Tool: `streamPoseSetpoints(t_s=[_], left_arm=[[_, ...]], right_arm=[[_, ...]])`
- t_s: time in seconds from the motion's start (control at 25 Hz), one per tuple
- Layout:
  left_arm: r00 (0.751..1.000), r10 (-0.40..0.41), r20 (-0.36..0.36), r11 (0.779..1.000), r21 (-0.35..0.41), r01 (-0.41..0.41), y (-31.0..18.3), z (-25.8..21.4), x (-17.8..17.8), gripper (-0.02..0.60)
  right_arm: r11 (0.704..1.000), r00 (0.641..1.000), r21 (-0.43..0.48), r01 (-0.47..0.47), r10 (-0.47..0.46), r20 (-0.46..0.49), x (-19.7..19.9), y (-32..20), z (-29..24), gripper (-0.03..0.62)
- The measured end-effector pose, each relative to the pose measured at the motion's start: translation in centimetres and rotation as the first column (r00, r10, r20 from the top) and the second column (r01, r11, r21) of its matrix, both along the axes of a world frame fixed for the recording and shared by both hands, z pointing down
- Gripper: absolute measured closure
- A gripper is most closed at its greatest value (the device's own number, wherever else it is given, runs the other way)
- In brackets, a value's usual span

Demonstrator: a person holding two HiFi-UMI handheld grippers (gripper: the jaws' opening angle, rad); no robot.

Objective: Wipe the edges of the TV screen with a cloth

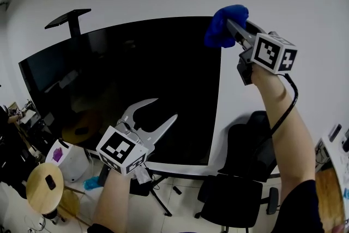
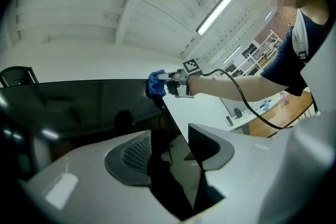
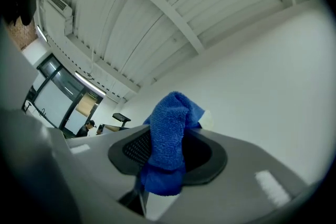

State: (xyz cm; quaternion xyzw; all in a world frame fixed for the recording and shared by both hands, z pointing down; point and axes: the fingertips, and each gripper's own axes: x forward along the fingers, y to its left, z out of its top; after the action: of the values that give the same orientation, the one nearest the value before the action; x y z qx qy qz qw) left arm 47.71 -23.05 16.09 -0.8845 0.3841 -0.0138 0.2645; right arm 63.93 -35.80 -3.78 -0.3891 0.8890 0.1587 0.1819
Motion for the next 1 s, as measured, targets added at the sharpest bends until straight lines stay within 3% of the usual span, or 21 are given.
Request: streamPoseSetpoints(t_s=[0.28, 0.48, 0.64, 1.0], left_arm=[[1.0, -0.012, -0.016, 0.999, -0.033, 0.012, -1.7, 1.7, 0.3, 0.373], [1.0, -0.004, -0.024, 0.998, -0.069, 0.003, -2.9, 4.5, 0.6, 0.373], [1.0, -0.005, -0.031, 0.995, -0.101, 0.002, -3.1, 6.0, 0.8, 0.373], [1.0, 0.006, -0.026, 0.988, -0.151, -0.01, -3.2, 9.3, 1.7, 0.373]], right_arm=[[0.998, 0.998, -0.002, 0.067, -0.067, 0.0, -0.7, 0.0, 2.6, 0.441], [0.987, 0.988, -0.059, 0.147, -0.144, 0.052, -0.7, -0.1, 5.5, 0.441], [0.987, 0.991, -0.086, 0.134, -0.13, 0.043, -0.4, -0.2, 8.1, 0.441], [0.957, 0.98, -0.221, 0.188, -0.169, 0.101, -0.1, -1.2, 15.6, 0.441]])
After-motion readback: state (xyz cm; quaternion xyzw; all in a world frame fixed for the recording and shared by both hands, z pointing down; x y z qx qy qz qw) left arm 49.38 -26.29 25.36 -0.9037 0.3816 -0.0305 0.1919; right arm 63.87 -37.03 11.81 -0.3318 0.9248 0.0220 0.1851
